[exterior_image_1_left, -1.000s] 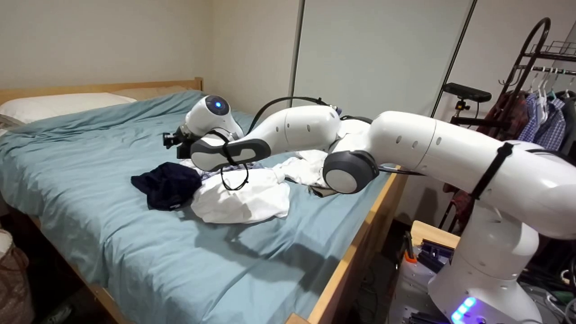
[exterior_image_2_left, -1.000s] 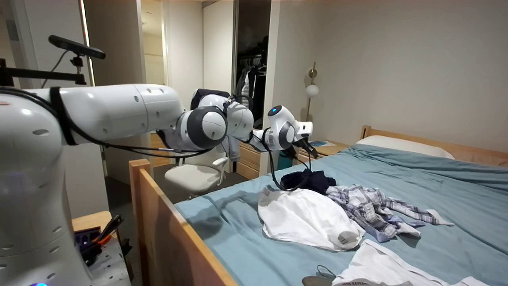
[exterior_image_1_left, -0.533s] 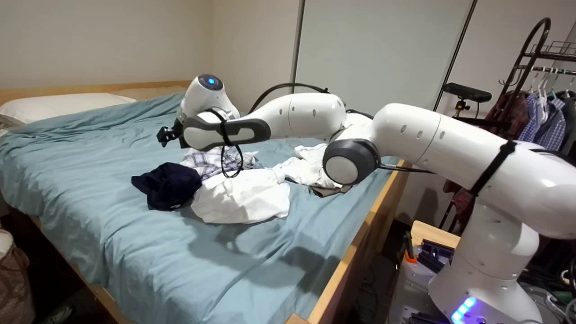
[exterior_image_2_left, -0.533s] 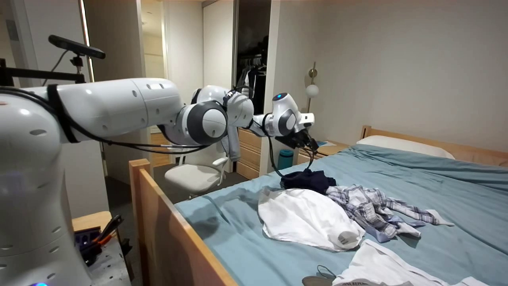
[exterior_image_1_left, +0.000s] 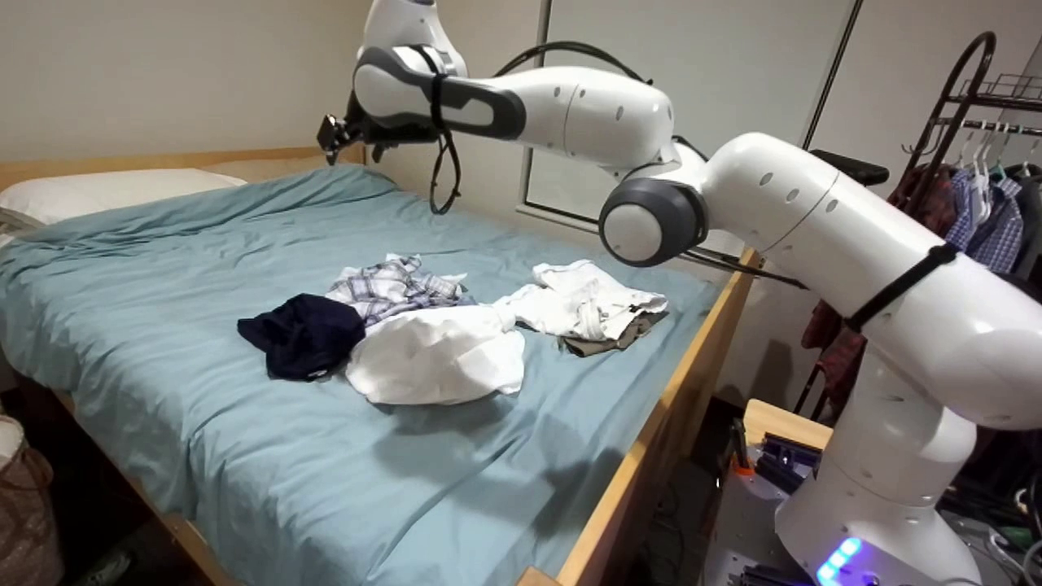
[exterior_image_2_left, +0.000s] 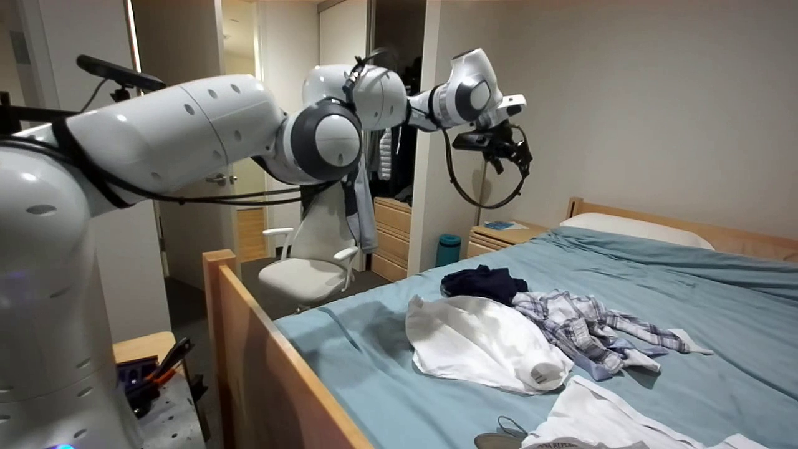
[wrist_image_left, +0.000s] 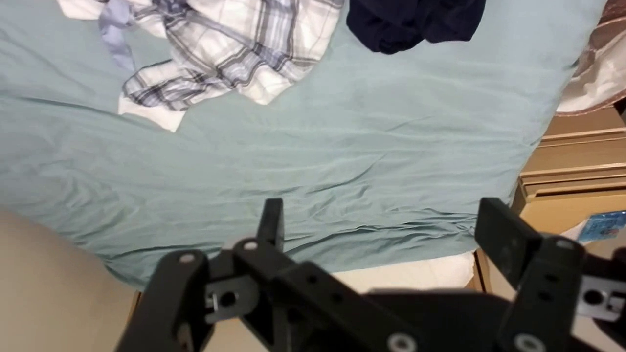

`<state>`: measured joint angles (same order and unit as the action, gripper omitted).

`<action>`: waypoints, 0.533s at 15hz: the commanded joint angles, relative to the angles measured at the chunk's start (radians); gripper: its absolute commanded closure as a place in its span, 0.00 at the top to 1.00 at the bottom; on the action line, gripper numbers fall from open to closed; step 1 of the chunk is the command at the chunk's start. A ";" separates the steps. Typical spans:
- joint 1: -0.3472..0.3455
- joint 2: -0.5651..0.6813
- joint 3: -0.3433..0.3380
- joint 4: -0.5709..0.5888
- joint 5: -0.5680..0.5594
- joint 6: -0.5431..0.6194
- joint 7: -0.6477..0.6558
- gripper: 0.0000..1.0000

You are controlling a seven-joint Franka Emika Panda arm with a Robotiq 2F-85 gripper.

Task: Fold the dark blue vest in half from top to bottom

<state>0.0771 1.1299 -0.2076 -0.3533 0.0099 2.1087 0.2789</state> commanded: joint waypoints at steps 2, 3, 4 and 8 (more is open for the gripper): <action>-0.066 -0.088 0.025 0.000 0.032 -0.098 -0.042 1.00; -0.077 -0.099 0.031 0.000 0.039 -0.098 -0.042 1.00; -0.092 -0.121 0.074 -0.022 0.005 -0.083 -0.036 1.00; -0.105 -0.124 0.091 -0.025 -0.012 -0.052 -0.004 1.00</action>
<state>-0.0232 1.0217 -0.1411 -0.3536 0.0216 2.0470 0.2740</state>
